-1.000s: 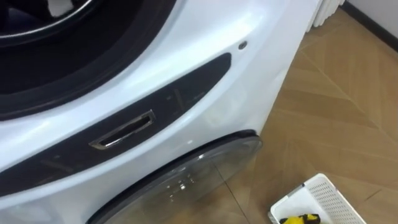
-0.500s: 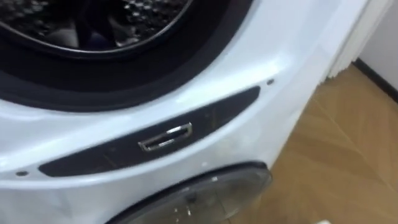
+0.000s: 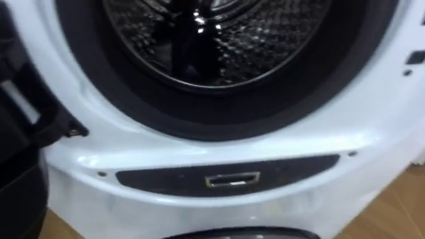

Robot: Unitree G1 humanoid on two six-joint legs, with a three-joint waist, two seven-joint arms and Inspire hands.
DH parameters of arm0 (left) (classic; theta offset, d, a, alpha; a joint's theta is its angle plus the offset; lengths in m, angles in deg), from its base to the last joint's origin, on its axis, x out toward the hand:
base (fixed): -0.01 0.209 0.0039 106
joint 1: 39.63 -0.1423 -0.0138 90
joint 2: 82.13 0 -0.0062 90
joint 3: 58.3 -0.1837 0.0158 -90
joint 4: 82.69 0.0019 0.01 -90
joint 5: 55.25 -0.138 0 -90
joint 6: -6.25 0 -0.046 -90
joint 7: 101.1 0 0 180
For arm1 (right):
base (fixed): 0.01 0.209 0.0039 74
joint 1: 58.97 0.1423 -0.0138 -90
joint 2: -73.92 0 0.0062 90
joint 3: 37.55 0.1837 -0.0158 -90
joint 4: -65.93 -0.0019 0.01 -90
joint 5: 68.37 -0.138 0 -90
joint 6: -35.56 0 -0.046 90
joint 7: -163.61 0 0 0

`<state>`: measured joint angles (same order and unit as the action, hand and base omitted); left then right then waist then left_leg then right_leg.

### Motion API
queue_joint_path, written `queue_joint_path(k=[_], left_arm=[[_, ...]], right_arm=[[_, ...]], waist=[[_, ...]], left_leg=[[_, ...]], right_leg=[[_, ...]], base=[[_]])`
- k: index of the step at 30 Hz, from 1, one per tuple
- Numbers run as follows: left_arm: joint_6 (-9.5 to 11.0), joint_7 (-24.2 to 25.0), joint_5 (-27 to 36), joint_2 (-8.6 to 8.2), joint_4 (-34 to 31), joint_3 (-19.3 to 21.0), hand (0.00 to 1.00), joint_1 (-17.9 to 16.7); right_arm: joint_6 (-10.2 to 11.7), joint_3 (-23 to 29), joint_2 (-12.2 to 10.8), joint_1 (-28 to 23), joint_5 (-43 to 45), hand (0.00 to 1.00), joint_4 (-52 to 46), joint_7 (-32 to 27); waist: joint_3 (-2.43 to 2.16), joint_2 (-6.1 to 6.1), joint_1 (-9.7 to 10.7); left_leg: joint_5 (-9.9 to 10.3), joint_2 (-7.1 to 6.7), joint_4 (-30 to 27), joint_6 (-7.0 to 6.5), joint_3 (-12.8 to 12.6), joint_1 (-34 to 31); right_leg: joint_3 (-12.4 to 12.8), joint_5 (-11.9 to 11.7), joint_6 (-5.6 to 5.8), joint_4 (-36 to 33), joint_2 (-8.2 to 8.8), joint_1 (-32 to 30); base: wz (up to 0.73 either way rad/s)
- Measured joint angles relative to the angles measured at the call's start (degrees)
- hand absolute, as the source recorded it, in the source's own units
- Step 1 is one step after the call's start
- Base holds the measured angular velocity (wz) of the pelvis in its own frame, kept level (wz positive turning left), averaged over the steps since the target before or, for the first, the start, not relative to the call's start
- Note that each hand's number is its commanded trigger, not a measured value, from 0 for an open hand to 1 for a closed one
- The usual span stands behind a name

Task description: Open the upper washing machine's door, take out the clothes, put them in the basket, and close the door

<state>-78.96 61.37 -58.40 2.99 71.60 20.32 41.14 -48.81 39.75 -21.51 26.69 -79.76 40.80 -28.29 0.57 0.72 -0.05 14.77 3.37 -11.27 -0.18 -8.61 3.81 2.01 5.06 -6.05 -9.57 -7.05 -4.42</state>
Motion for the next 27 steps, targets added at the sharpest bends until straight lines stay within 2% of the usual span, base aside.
queue_joint_path(k=[1,5,11,18,21,22,24,25,26,27], left_arm=[[-0.33,0.76,-0.67,-0.05,-0.04,0.05,0.0,-0.35],[-2.27,2.55,-4.12,-0.29,-0.05,1.95,0.0,-0.76],[-3.72,4.24,-11.24,-0.36,-0.31,3.09,0.0,-1.45],[-6.22,7.07,-15.54,-0.53,-0.58,3.51,0.0,-2.77],[-7.37,8.23,-17.99,-0.72,-0.62,5.13,0.0,-3.52],[-7.53,8.25,-18.1,-0.7,-0.78,5.26,0.0,-3.92],[-7.59,8.48,-19.64,-0.96,-2.22,6.74,0.0,-4.36],[-7.55,8.52,-20.36,-1.38,-2.84,6.81,0.0,-4.38],[-7.43,8.54,-20.3,-1.9,-2.9,6.81,0.0,-4.33],[-7.41,8.54,-20.21,-2.11,-2.89,6.8,0.0,-4.38]], right_arm=[[-0.58,-0.04,0.0,0.0,0.36,0.0,0.05,0.31],[-1.56,-0.13,0.01,0.11,0.43,0.0,0.18,1.37],[-2.02,-0.02,-0.02,-0.3,0.79,0.0,0.02,3.54],[-2.02,0.45,-0.24,-0.72,2.43,0.0,-0.09,5.08],[-2.56,0.45,-0.57,-1.24,5.03,0.0,-0.74,5.61],[-3.14,0.46,-0.61,-1.56,6.25,0.0,-1.42,5.79],[-3.66,0.52,-0.5,-1.3,8.96,0.0,-2.8,5.85],[-3.65,0.6,-0.06,-0.71,9.94,0.0,-2.75,5.84],[-3.66,0.62,0.58,0.08,10.24,0.0,-2.59,5.71],[-3.71,0.7,0.85,0.39,10.48,0.0,-2.5,5.6]], waist=[[-0.05,-0.13,-0.59],[-0.08,-0.45,-0.8],[-0.04,-0.49,-1.17],[-0.09,-0.33,-0.61],[0.0,-0.46,-1.52],[0.06,-0.38,-1.47],[-0.1,-0.82,-1.89],[-0.23,-0.51,-2.06],[-0.03,0.21,-2.15],[0.04,0.36,-2.18]], left_leg=[[0.01,-0.04,-0.01,0.01,0.69,0.37],[0.03,-0.26,0.08,0.04,2.8,1.54],[0.09,-0.3,-0.05,0.13,2.97,2.79],[0.24,-0.15,-0.66,0.39,2.83,3.23],[0.99,0.02,-4.43,1.16,3.26,2.15],[1.68,0.07,-8.4,1.61,3.71,0.61],[1.94,0.26,-18.48,1.91,4.51,-4.41],[1.6,1.34,-26.68,2.35,5.63,-8.51],[0.48,2.49,-34.4,2.41,6.19,-12.27],[-0.6,3.0,-38.92,2.07,6.33,-13.79]], right_leg=[[-0.2,0.02,0.02,0.34,0.09,0.61],[-1.38,0.2,0.19,1.1,0.45,2.55],[-2.84,0.59,0.35,1.74,0.81,4.95],[-4.16,0.92,0.32,1.64,1.0,6.04],[-4.65,2.06,-0.17,-0.49,1.26,5.45],[-5.39,2.99,-0.42,-1.74,1.42,4.93],[-5.44,4.15,-0.9,-4.73,1.82,3.31],[-5.7,4.51,-1.27,-5.94,1.39,2.71],[-6.01,5.0,-1.8,-7.45,0.81,2.04],[-6.06,5.37,-2.14,-8.57,0.55,1.57]], base=[[0.15],[0.15],[0.14],[0.13],[0.02],[0.1],[0.04],[-0.06],[-0.09],[-0.25]])
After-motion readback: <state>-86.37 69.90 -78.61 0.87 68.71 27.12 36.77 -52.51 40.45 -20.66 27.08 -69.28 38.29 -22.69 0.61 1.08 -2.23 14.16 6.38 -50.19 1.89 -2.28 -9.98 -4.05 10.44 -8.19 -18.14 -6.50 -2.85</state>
